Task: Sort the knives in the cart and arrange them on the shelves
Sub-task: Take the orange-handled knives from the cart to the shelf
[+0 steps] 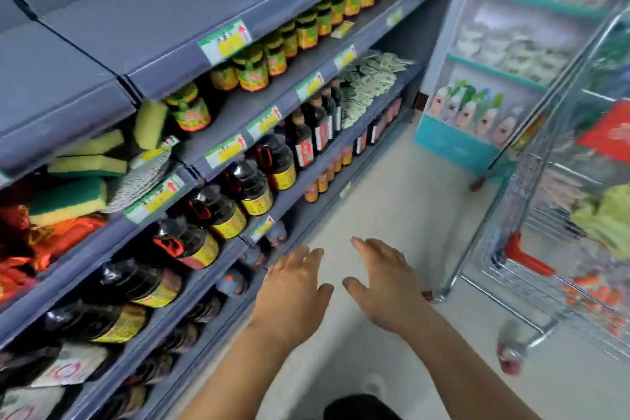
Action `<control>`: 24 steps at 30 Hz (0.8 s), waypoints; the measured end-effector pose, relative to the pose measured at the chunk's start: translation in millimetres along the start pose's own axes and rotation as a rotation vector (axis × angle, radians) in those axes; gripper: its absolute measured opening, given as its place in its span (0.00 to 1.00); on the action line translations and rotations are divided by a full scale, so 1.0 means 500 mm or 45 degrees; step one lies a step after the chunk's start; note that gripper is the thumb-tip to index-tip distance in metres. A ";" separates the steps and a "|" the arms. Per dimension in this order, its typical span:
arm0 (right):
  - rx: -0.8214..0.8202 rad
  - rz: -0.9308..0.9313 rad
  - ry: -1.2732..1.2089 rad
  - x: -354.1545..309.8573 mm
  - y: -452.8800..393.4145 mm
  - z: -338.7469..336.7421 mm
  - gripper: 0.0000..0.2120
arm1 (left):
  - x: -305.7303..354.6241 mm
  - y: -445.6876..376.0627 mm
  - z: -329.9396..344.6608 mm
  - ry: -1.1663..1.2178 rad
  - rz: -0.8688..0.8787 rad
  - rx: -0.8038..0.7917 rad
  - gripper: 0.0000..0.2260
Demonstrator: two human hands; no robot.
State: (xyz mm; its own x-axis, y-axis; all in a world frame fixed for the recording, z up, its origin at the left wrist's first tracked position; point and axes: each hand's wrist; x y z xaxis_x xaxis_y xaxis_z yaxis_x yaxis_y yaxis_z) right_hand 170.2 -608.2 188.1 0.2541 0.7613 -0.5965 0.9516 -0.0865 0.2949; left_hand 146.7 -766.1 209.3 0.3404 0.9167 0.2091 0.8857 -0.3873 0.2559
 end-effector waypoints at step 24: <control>0.583 0.731 -0.293 0.523 -0.041 -0.330 0.26 | 0.601 -0.437 0.115 0.025 0.808 -0.242 0.21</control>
State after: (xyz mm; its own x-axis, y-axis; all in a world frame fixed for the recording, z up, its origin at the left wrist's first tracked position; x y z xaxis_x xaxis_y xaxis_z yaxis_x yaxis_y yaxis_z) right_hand 188.6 -301.5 149.3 0.7119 0.3676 -0.5984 0.6232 -0.7235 0.2969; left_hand 73.7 -400.5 162.0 0.7703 0.5038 0.3909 0.4435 -0.8638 0.2392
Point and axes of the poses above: each hand's wrist, its own y-axis away from the middle knuckle, its own z-axis out of the palm, x = y × z, and after that the axes turned 8 degrees about -y, right-handed
